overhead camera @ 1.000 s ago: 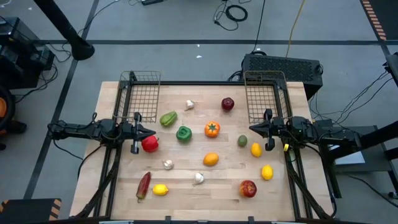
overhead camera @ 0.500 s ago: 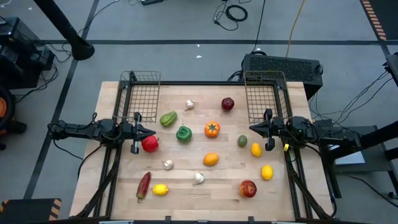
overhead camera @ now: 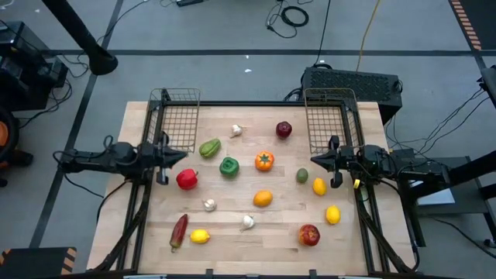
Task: Sort produce into baskets
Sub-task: Adjust the right wire basket
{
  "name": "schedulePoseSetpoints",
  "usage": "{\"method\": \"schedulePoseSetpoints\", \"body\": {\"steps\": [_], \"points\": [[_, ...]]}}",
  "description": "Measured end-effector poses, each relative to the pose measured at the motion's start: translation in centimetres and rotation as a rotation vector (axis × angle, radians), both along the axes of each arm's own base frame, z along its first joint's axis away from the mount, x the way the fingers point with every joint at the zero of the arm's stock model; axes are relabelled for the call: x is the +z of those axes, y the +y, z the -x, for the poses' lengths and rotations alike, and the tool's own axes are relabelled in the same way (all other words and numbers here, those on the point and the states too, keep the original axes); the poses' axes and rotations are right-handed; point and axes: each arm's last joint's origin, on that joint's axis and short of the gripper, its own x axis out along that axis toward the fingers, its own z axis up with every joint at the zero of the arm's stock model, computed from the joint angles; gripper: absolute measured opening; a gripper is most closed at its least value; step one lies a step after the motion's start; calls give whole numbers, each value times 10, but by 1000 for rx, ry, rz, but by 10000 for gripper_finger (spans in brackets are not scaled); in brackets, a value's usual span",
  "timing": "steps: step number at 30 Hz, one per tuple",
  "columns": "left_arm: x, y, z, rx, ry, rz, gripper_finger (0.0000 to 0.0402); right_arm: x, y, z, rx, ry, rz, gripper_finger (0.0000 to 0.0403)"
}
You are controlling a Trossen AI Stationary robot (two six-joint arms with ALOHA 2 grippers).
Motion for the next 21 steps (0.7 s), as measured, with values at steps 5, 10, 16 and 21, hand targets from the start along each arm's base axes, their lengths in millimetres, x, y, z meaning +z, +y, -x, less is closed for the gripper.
{"method": "schedulePoseSetpoints", "body": {"steps": [5, 10, 16, 21], "points": [[68, 1, 1, 37, 22, -19, 4, 1, 0, 0, -10, -4, 23, 0], [149, -1, -5, -5, 79, -2, 4, 0, -1, 0, -16, 3, 32, 0], [229, -6, -22, -131, 45, -11, 4, -1, -1, -1, -43, 9, -14, 0], [230, -13, -48, -196, 177, -18, 4, -2, -3, -3, -82, 33, -19, 0]]}}
